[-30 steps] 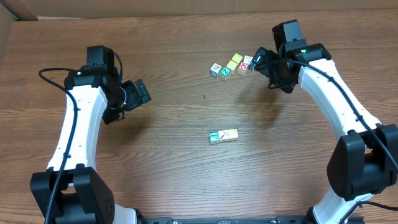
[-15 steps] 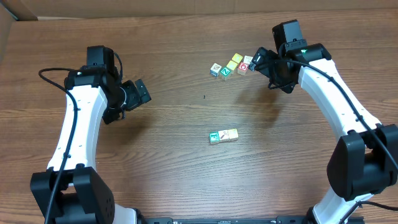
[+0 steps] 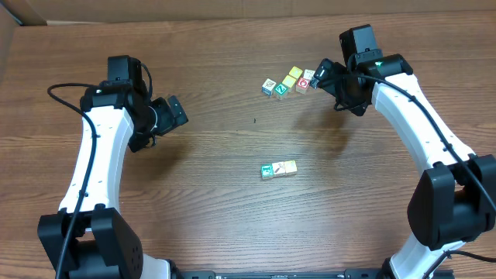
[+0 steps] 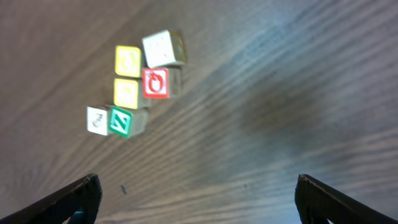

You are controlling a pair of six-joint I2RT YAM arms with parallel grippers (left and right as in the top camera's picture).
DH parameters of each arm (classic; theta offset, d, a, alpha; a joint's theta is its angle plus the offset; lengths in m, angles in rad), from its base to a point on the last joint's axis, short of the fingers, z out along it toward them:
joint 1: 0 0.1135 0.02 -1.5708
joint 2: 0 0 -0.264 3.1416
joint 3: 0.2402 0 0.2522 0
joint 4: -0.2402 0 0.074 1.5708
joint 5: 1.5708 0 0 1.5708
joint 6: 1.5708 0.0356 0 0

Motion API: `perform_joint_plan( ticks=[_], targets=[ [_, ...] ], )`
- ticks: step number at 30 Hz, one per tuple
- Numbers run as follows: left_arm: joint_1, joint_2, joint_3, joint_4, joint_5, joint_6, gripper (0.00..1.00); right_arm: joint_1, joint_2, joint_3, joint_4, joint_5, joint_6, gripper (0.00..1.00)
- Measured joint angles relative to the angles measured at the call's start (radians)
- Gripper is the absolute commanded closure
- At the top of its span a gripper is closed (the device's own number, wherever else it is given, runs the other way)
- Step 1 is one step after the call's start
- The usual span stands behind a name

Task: Flip 3 blocks
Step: 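Lift the right gripper and move it back toward the cluster, then raise the left arm and move the left gripper over the cluster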

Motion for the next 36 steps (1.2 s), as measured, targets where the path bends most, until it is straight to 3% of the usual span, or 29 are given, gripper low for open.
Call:
perform_joint_plan(
  ticks=[3,4,7,8,13,19,25,27,29,30,32,36],
  targets=[
    [0.000,0.000,0.001,-0.088,0.047,-0.004,0.00,0.000,0.000,0.000,0.055,0.000,0.001,0.00],
    [0.000,0.000,0.000,-0.107,0.061,-0.005,0.07,0.000,0.000,0.000,0.061,0.000,0.001,0.00],
    [0.000,0.000,0.000,-0.110,0.090,-0.010,0.66,0.000,0.000,0.000,0.061,-0.022,0.001,0.00],
    [0.000,0.000,0.000,-0.111,0.097,-0.011,0.78,0.000,0.000,0.000,0.061,-0.035,0.001,0.00],
    [-0.011,0.000,0.000,-0.117,0.109,-0.011,0.96,0.000,0.000,0.000,0.062,-0.073,0.001,0.00],
    [-0.127,0.001,0.005,-0.079,0.106,0.006,0.95,0.000,0.000,0.000,0.024,-0.080,0.001,0.00],
    [-0.293,0.066,0.190,-0.148,0.088,0.060,0.80,-0.040,0.000,0.000,-0.050,-0.087,0.000,0.00],
    [-0.336,0.121,0.307,-0.187,0.083,0.080,0.65,-0.078,0.000,0.000,-0.090,-0.089,-0.006,0.00],
    [-0.371,0.190,0.428,-0.211,0.080,0.096,0.29,-0.127,0.000,0.000,-0.125,-0.090,-0.022,0.00],
    [-0.387,0.234,0.493,-0.221,0.077,0.099,0.24,-0.148,0.000,0.000,-0.141,-0.090,-0.027,0.00],
    [-0.414,0.330,0.607,-0.219,0.076,0.103,0.24,-0.192,0.000,0.000,-0.174,-0.089,-0.034,0.00],
    [-0.441,0.480,0.731,-0.212,0.074,0.107,0.40,-0.253,0.000,0.000,-0.213,-0.088,-0.042,0.00]
  ],
)
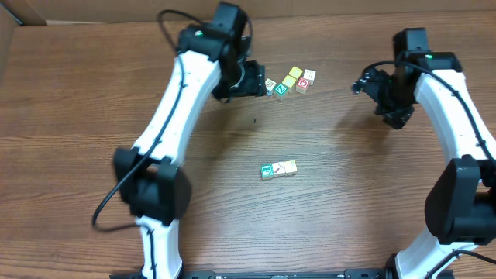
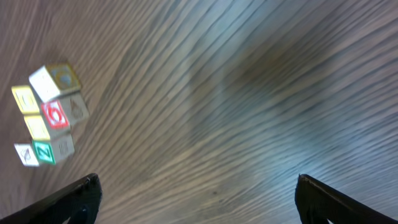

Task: Flip 3 blocks
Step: 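Raise the left arm and move the left gripper over the cluster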

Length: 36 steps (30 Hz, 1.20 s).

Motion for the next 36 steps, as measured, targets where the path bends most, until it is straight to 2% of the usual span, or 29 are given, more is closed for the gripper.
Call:
perform_joint_plan(
  ticks=[1,3,5,7,9,12,15,19,25,34,35,36],
  targets=[
    [-0.005,0.039,0.024,-0.002,0.000,-0.008,0.44,-0.010,0.000,0.000,0.003,0.000,-0.002,0.00],
    [-0.012,0.088,0.048,0.005,-0.002,-0.008,0.45,-0.019,0.000,0.000,0.008,0.001,-0.004,0.00],
    [-0.017,0.118,0.056,0.015,-0.021,-0.009,0.36,-0.021,0.000,0.000,0.010,0.001,-0.006,0.00],
    [-0.025,0.132,0.057,0.017,-0.071,-0.012,0.34,-0.020,0.000,0.000,0.011,0.000,-0.006,0.00],
    [-0.038,0.139,0.060,0.027,-0.134,-0.010,0.39,-0.020,0.000,0.000,0.013,-0.001,-0.007,0.00],
    [-0.060,0.142,0.066,0.076,-0.208,-0.006,0.55,-0.020,0.000,0.000,0.012,0.000,-0.007,0.00],
    [-0.079,0.142,0.070,0.132,-0.241,-0.008,0.53,-0.020,0.000,0.000,0.014,-0.001,-0.007,0.00],
    [-0.092,0.143,0.072,0.225,-0.271,-0.002,0.44,-0.020,0.000,0.000,0.014,-0.001,-0.006,0.00],
    [-0.091,0.176,0.078,0.338,-0.298,0.006,0.54,-0.020,0.000,0.000,0.013,-0.002,-0.007,0.00],
    [-0.091,0.275,0.079,0.415,-0.323,0.018,0.51,-0.020,0.000,0.000,0.014,-0.002,-0.006,0.00],
    [-0.091,0.290,0.079,0.415,-0.323,0.019,0.53,-0.020,0.000,0.000,0.014,-0.002,-0.007,0.00],
    [-0.091,0.304,0.079,0.415,-0.324,0.018,0.60,-0.020,0.000,0.000,0.014,-0.002,-0.006,0.00]
  ],
)
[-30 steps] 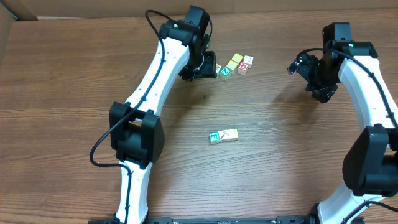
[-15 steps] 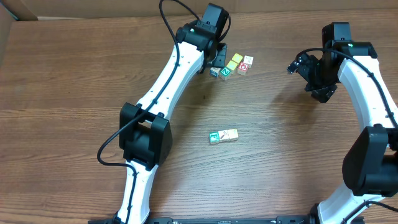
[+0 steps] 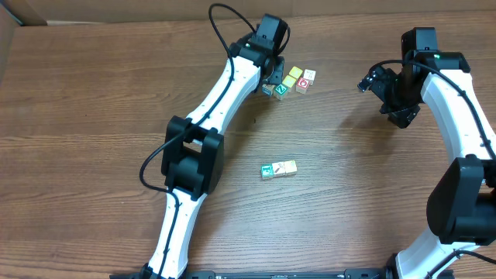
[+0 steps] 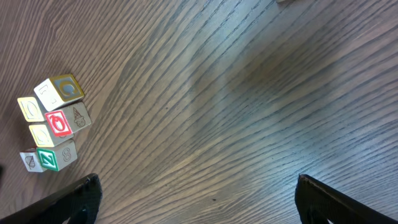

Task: Flip 3 blocks
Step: 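Raise the left arm and move the left gripper over the cluster, then grasp the white leaf block with the left gripper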

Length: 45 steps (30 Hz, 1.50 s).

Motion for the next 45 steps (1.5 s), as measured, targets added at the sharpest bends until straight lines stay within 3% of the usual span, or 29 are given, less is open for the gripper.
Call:
perform_joint_plan(
  ticks=[1,3,6,12,15,45],
  targets=[
    [0.000,0.018,0.000,0.000,0.000,0.001,0.69,0.000,0.000,0.000,0.000,0.000,-0.001,0.00],
    [0.000,0.037,0.000,0.001,0.006,0.001,0.74,0.000,0.000,0.000,0.000,0.000,0.000,0.00],
    [0.000,0.037,0.006,-0.007,-0.002,0.007,0.72,0.000,0.000,0.000,0.000,0.000,-0.001,0.00],
    [0.000,0.038,0.014,-0.060,-0.002,0.007,0.83,0.000,0.000,0.000,0.000,0.000,-0.001,0.00],
    [0.000,0.038,0.024,-0.104,-0.004,0.009,0.48,0.000,0.000,0.000,0.000,0.000,0.000,0.00],
    [0.003,0.051,0.043,-0.068,0.077,0.011,0.56,0.000,0.000,0.000,0.000,0.000,0.000,0.00]
  ],
)
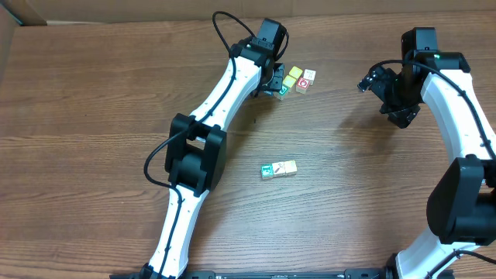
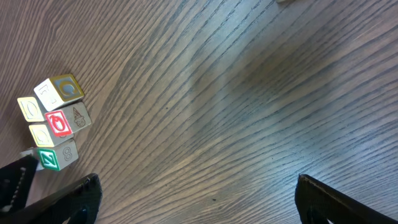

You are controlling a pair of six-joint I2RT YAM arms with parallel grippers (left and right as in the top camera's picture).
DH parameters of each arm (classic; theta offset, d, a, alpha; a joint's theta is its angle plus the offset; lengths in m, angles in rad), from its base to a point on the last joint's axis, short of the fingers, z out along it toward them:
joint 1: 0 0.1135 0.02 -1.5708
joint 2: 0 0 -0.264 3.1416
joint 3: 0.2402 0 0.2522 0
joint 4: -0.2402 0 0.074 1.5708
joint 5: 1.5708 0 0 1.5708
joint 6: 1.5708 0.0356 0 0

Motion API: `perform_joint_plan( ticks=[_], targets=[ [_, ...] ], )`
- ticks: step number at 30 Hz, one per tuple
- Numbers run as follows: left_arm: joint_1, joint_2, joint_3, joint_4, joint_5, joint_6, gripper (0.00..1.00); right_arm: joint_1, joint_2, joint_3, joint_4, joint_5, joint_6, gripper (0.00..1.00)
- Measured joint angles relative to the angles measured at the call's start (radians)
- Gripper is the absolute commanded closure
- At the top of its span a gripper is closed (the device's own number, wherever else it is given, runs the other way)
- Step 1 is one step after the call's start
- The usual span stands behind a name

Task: Flip 3 blocks
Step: 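Grasp the white leaf block with the left gripper, then carry the leaf block toward the placed row with the left gripper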

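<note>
Several lettered blocks lie bunched at the table's far side: a white-topped block (image 2: pixel 59 91), two yellow ones (image 2: pixel 30 108) (image 2: pixel 40 135), a red block (image 2: pixel 57 122) and a green block (image 2: pixel 50 158). My left gripper (image 1: pixel 273 85) is down at the bunch's left end, next to the green block (image 1: pixel 282 90). Its dark fingers (image 2: pixel 12 183) cover whatever lies there, and their state does not show. My right gripper (image 2: pixel 196 200) hangs open over bare wood, well right of the blocks.
A teal block (image 1: pixel 268 170) and a tan block (image 1: pixel 288 167) sit side by side near the table's middle. The outstretched left arm (image 1: pixel 225 97) runs diagonally across the table. A cardboard wall (image 1: pixel 15 12) borders the far edge.
The left gripper has shifted slightly onto the bunch's left end and now hides the small white block that showed beside the green one. The right arm has not moved.
First the left arm was folded at the table's left and the right gripper hung open over the bunch. Then the left arm was beside the bunch's left end and the right gripper was out to the right. The left gripper then reached that end and now covers the end block.
</note>
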Motion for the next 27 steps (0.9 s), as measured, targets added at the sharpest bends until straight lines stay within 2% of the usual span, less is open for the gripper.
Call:
perform_joint_plan(
  ticks=[3,4,10,13,19,22,27],
  targets=[
    [0.001,0.020,0.006,0.010,0.000,0.003,0.75,0.000,0.000,0.000,0.000,0.000,0.000,0.00],
    [0.001,0.028,0.006,0.010,0.001,0.005,0.79,0.000,0.000,0.000,0.000,0.000,0.000,0.00],
    [0.006,0.038,0.016,-0.001,0.005,0.006,0.90,0.000,0.000,0.000,0.000,0.000,0.000,0.00],
    [0.013,0.038,0.029,-0.037,0.015,0.007,0.91,0.000,0.000,0.000,0.000,0.000,0.000,0.00],
    [0.032,0.009,0.074,-0.217,0.006,0.006,0.80,0.000,0.000,0.000,0.000,0.000,0.000,0.00],
    [0.045,-0.068,0.080,-0.324,0.011,-0.012,0.75,0.000,0.000,0.000,0.000,0.000,0.000,0.00],
    [0.060,-0.237,0.112,-0.561,0.053,-0.024,0.76,0.000,0.000,0.000,0.000,0.000,0.000,0.00]
  ],
)
